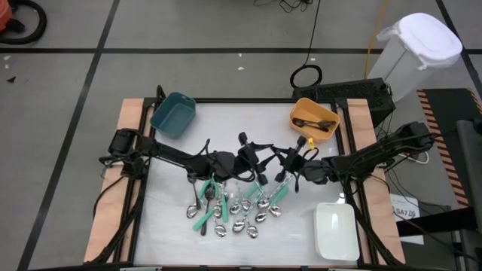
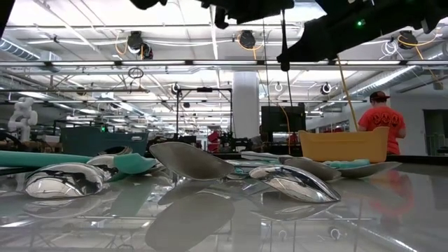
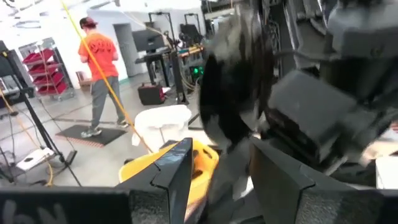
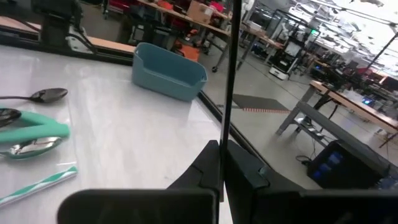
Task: Sort silverware by color (type)
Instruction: Put the black spoon into the yellow bin
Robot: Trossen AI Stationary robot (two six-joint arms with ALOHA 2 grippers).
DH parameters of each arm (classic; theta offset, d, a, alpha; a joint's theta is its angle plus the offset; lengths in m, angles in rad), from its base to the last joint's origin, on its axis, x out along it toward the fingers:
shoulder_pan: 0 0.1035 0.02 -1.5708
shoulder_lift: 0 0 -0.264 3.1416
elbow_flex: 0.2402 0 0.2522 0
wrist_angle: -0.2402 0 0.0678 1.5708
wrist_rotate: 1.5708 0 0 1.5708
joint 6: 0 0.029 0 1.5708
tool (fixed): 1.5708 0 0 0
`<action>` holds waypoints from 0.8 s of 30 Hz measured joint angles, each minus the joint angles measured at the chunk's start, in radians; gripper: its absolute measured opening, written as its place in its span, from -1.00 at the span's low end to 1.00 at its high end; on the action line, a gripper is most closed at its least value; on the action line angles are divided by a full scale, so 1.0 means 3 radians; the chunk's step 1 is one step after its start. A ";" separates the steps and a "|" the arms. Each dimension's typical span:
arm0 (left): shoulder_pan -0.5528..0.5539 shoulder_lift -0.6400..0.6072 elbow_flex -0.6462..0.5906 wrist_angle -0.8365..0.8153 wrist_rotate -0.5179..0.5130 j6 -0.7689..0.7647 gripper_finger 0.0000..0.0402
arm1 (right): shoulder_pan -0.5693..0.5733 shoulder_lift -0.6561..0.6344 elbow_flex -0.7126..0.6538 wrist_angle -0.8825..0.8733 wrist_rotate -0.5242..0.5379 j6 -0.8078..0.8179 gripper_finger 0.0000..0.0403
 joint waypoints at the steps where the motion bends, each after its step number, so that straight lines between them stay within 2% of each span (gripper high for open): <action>1: 0.0001 0.0013 -0.0003 -0.0006 -0.0033 -0.0013 -0.22 | 0.0000 0.0000 0.0000 -0.0008 0.0001 -0.0007 -0.99; 6: 0.0011 0.0120 -0.0004 0.0189 -0.0242 0.0011 -0.22 | 0.0001 0.0000 0.0000 -0.0032 0.0088 -0.0005 -0.99; 11: 0.0019 0.0205 -0.0005 0.0396 -0.0288 0.0016 -0.22 | 0.0002 0.0000 0.0000 -0.0078 0.0242 -0.0007 -0.99; 18: 0.0049 0.0239 -0.0005 0.0518 -0.0325 -0.0003 -0.23 | 0.0000 0.0003 0.0000 -0.0105 0.0287 -0.0009 -0.98; 24: 0.0052 0.0239 -0.0005 0.0523 -0.0283 0.0068 -0.48 | -0.0001 0.0015 0.0000 -0.0096 0.0333 -0.0040 -0.98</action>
